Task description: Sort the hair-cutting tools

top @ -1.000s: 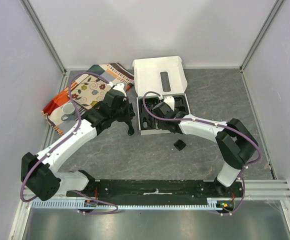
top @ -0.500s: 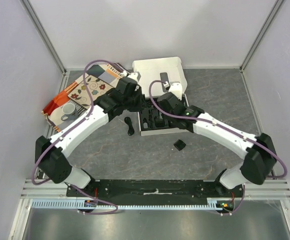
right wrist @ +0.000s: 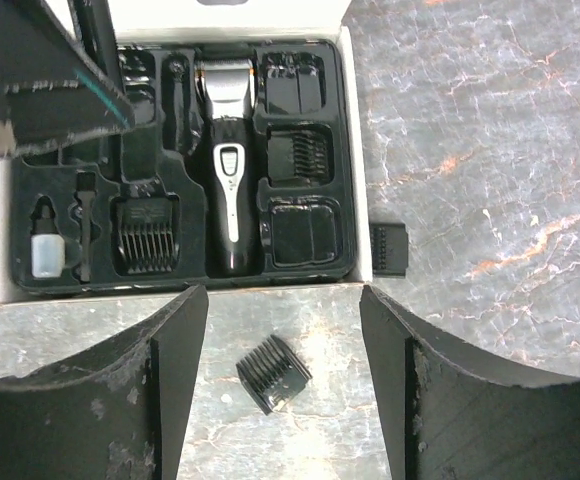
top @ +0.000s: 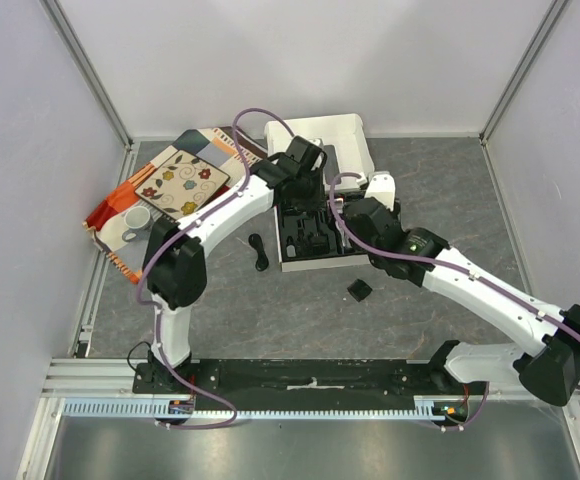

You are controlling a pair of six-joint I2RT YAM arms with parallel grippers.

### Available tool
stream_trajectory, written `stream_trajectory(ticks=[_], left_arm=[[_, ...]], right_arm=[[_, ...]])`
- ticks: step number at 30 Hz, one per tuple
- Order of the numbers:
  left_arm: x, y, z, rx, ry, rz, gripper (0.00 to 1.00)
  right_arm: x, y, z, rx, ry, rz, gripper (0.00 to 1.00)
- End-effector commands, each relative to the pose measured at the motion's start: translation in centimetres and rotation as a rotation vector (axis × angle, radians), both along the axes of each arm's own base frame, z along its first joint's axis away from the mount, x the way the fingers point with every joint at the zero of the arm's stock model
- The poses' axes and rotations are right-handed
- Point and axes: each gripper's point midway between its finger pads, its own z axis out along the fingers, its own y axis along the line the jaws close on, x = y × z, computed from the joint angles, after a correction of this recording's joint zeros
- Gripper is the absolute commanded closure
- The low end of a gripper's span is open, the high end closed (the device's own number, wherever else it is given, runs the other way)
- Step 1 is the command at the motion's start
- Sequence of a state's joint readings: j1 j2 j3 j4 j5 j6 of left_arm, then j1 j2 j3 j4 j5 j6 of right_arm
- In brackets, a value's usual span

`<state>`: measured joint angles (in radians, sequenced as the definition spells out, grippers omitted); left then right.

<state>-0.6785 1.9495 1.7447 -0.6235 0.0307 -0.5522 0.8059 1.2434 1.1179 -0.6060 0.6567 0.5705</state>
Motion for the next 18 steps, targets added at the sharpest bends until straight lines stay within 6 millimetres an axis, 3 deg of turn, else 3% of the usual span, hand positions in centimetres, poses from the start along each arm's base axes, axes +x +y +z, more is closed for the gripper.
stream_trajectory(ticks=[1, 9, 18], left_arm=[[0.8, -2.1, 0.6, -0.041, 0.041, -0.011, 0.98], [2.1, -3.4, -2.7, -0.015, 0.112, 0.012, 0.98], [2.7, -3.2, -4.4, 0.01, 0.141, 0.051, 0.98]], right_arm=[[-1.0, -0.9, -1.5, -0.019, 0.023, -0.001, 0.3], [-1.8, -0.8, -4.1, 0.004, 0.058, 0.013, 0.3], [-2.2, -0.6, -5.3, 0.01, 0.078, 0.038, 0.29]])
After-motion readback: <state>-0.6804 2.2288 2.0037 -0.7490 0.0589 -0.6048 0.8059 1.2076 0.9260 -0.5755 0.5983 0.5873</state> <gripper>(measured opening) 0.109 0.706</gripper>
